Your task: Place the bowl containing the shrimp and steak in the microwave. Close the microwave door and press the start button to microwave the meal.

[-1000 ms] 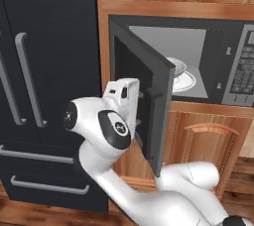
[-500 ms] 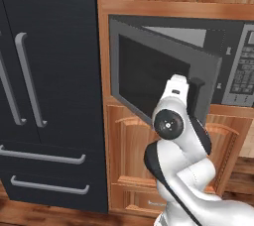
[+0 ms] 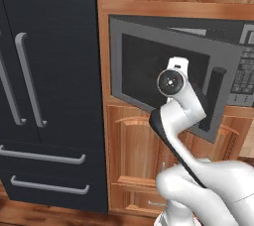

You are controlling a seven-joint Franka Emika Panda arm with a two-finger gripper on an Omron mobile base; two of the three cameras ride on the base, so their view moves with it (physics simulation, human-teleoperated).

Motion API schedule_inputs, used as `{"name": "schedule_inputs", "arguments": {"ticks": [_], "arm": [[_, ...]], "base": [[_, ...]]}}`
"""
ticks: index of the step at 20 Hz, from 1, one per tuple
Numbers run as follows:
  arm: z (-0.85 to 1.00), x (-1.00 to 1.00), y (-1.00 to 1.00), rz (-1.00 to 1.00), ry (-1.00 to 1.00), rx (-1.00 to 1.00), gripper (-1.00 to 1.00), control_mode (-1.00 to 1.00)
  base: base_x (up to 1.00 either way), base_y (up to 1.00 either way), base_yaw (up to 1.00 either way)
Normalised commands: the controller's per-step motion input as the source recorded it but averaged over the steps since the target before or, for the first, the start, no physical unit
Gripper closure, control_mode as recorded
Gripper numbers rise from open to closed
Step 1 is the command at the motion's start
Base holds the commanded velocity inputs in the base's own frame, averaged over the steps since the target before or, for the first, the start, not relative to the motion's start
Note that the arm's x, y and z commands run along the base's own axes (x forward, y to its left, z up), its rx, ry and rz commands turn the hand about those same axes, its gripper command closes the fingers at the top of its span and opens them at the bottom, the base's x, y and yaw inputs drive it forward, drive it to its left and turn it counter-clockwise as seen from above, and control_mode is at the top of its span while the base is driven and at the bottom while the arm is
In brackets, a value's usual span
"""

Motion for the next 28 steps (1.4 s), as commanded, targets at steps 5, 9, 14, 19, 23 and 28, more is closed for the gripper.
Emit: {"name": "schedule_inputs", "arguments": {"ticks": [5,9,14,19,23,28], "arm": [[-0.02,0.99,-0.61,-0.01,0.03,0.07,-1.00,-1.00],[-0.12,0.89,-0.73,0.00,0.00,0.14,-1.00,-1.00],[-0.07,0.92,-0.63,0.00,0.00,0.11,-1.00,-1.00],[0.02,0.58,-0.22,-0.02,0.00,0.03,-1.00,-1.00],[0.02,-0.35,-0.08,-0.01,-0.05,0.00,-1.00,-1.00],[0.24,-0.99,-0.04,0.00,-0.05,0.00,-1.00,-1.00]], "base": [[0.00,0.00,0.00],[0.00,0.00,0.00],[0.00,0.00,0.00],[0.00,0.00,0.00],[0.00,0.00,0.00],[0.00,0.00,0.00]]}}
